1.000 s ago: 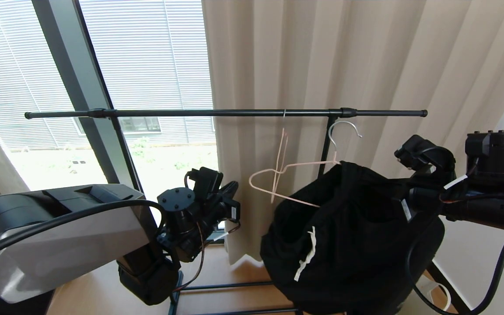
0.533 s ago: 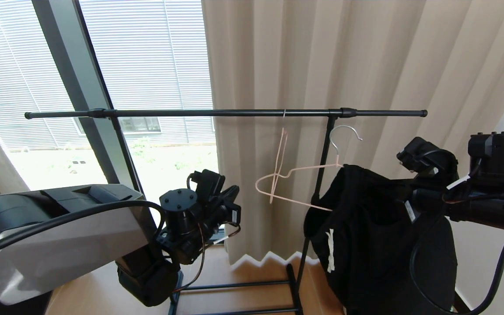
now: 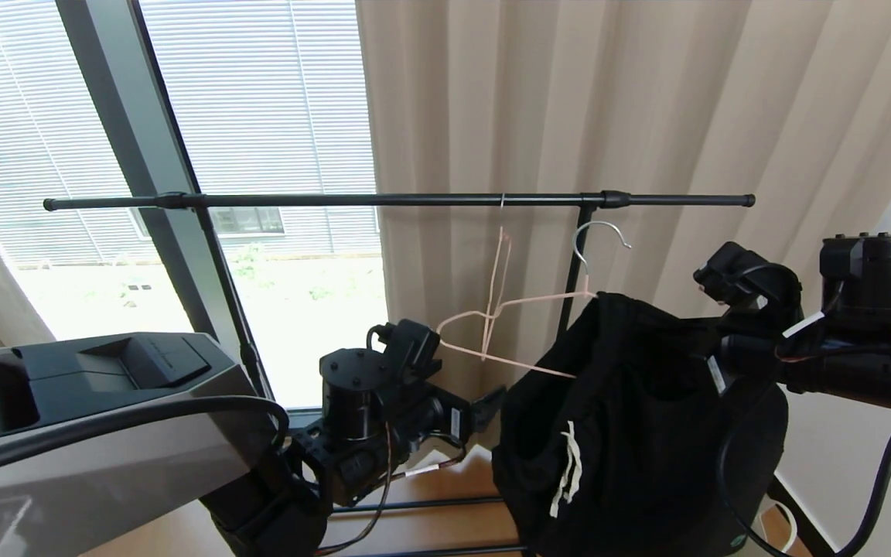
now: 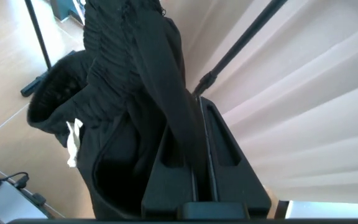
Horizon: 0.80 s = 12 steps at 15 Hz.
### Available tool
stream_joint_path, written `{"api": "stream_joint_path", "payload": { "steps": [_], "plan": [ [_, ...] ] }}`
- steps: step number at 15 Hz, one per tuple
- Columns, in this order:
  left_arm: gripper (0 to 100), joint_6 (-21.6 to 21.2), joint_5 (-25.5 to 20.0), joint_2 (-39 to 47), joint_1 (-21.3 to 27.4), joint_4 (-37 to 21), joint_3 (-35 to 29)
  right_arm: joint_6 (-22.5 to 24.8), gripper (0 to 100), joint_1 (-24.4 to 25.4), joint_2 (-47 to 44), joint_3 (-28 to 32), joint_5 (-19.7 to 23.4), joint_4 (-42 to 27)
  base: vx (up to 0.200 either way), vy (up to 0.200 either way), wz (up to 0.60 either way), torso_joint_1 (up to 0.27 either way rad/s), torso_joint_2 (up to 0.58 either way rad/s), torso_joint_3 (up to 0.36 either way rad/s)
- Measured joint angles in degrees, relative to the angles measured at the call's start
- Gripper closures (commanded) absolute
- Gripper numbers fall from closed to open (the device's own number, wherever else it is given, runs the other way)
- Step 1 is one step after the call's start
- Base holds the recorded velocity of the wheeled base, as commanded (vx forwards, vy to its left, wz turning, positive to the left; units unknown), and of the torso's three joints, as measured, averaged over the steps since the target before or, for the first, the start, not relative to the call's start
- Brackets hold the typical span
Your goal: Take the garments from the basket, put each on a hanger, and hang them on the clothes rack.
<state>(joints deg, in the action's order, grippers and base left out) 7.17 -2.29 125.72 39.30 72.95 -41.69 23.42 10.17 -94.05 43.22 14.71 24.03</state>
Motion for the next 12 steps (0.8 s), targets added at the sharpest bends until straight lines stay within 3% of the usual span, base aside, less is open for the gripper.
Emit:
{"api": "stream_joint_path", "payload": {
  "steps": [3, 12],
  "plan": [
    [0, 2.19, -1.23, 0.44, 1.88, -1.46, 0.18, -2.68, 100, 1.77, 1.06, -0.37, 1.71, 0.02, 0.000, 0.000, 0.00, 0.000, 0.00, 0.000],
    [0, 1.94, -0.02, 5.90, 1.60, -1.38, -2.84, -2.79, 100, 3.00, 5.16, -1.99, 4.36, 0.05, 0.000, 0.000, 0.00, 0.000, 0.00, 0.000]
  ]
}}
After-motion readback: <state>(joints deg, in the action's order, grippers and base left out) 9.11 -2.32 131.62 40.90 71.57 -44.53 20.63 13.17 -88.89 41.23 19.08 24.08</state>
